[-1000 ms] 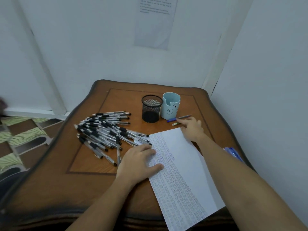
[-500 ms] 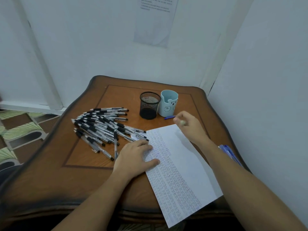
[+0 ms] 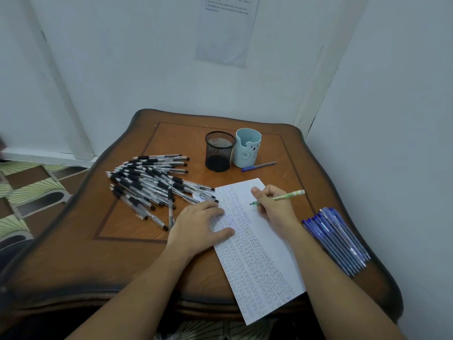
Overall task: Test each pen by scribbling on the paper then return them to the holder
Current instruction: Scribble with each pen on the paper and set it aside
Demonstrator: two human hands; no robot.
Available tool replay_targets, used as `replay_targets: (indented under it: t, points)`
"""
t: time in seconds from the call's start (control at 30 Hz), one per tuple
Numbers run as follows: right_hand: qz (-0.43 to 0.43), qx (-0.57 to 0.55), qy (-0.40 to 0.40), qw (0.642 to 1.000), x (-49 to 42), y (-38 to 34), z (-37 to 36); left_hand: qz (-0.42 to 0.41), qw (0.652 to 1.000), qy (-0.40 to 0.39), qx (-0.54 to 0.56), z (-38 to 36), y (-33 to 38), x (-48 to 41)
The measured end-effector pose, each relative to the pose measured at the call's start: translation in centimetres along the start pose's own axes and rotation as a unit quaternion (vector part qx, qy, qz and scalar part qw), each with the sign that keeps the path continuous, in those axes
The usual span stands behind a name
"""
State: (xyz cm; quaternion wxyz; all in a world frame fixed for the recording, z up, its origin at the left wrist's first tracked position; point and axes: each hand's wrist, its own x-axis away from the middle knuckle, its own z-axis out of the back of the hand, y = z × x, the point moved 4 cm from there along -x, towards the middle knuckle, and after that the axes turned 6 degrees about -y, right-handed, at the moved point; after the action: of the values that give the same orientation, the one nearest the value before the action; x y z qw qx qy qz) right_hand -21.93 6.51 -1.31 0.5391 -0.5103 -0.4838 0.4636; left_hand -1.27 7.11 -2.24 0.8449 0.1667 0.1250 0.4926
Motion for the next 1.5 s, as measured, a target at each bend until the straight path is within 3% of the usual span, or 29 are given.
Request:
replay_targets:
  t: [0.23, 0.67, 1.5]
  points:
    - [0.028, 0.095, 0.044, 0.994, 0.4, 1.7, 0.0, -0.007, 1.000, 0.009, -0.009, 0.0, -0.1, -0.2]
    - [0.045, 0.174, 0.027, 0.983, 1.3, 1.3, -0.6, -0.009, 1.000, 0.015, -0.016, -0.2, -0.2, -0.3]
    - [0.051, 0.150, 0.021, 0.987, 1.4, 1.1, -0.4, -0.006, 1.000, 0.024, -0.002, -0.2, -0.2, -0.2]
